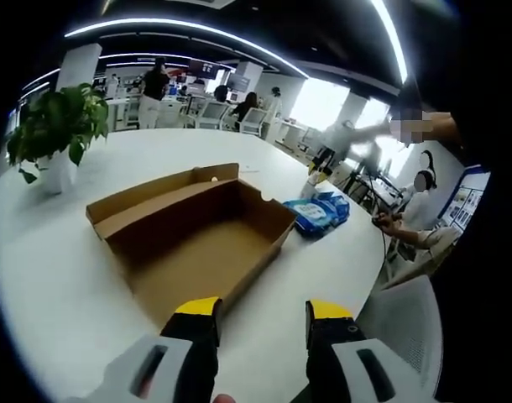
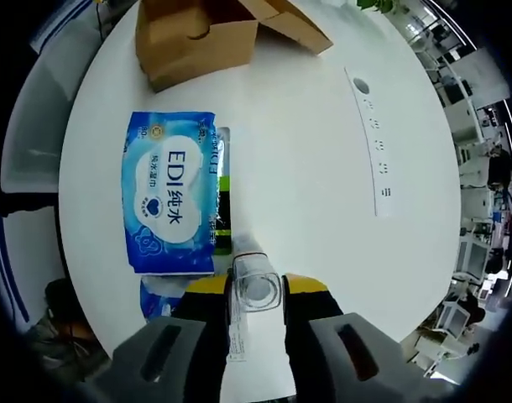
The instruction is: Operate the shoe box by opening the lid, removing the specified soft item, and placing it in the target area until the item is outside and the box remains undamaged.
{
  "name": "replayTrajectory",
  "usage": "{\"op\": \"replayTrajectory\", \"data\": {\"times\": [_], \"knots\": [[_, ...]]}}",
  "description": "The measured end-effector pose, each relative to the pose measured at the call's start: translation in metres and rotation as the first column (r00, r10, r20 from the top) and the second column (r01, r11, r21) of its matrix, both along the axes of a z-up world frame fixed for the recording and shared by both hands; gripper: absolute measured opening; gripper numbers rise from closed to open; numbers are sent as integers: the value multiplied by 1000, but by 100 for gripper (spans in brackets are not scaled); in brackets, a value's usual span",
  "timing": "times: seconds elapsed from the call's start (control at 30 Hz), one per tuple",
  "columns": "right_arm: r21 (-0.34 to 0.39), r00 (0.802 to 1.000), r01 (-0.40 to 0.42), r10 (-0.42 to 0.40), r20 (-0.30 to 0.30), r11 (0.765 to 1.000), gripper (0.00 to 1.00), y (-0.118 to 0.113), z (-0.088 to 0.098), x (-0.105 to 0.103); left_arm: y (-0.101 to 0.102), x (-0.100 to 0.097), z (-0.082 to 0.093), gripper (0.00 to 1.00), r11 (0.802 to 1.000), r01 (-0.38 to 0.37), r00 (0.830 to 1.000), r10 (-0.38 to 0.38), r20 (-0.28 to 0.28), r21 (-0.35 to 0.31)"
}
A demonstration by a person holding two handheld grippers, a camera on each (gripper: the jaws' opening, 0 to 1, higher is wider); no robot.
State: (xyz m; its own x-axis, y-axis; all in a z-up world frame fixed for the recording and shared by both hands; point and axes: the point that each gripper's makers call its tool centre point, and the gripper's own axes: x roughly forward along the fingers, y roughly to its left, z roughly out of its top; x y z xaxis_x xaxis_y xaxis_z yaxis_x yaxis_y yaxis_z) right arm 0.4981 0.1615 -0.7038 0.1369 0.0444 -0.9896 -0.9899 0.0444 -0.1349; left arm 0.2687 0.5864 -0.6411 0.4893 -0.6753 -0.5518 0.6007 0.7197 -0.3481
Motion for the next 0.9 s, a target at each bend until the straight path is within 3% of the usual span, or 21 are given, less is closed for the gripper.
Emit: {"op": "replayTrajectory", "data": {"times": [0.3, 0.57, 0.63, 0.7, 0.8, 0.83, 0.9], "knots": [[20, 999, 13, -14, 36, 1000, 24, 1, 13, 2, -2, 2, 2, 40, 1000, 0, 1000, 0, 5, -7], [23, 995, 8, -10, 96, 1000, 27, -9, 40, -10, -2, 8, 7, 41, 1000, -2, 1000, 2, 16, -11], [61, 990, 58, -65, 127, 996, 27, -13, 51, -11, -2, 10, 11, 41, 1000, -5, 1000, 6, 24, -14], [150, 978, 141, -161, 133, 979, 27, -12, 62, -13, -3, 11, 14, 41, 1000, -4, 1000, 4, 31, -14], [268, 946, 263, -302, 116, 927, 28, -16, 76, -16, -4, 11, 12, 41, 1000, 4, 1000, -4, 31, -9], [318, 931, 300, -348, 109, 900, 28, -17, 82, -16, -4, 10, 12, 41, 1000, 6, 1000, -6, 30, -8], [370, 913, 340, -398, 91, 865, 28, -22, 88, -19, -5, 10, 12, 41, 1000, 9, 1000, -9, 30, -9]]}}
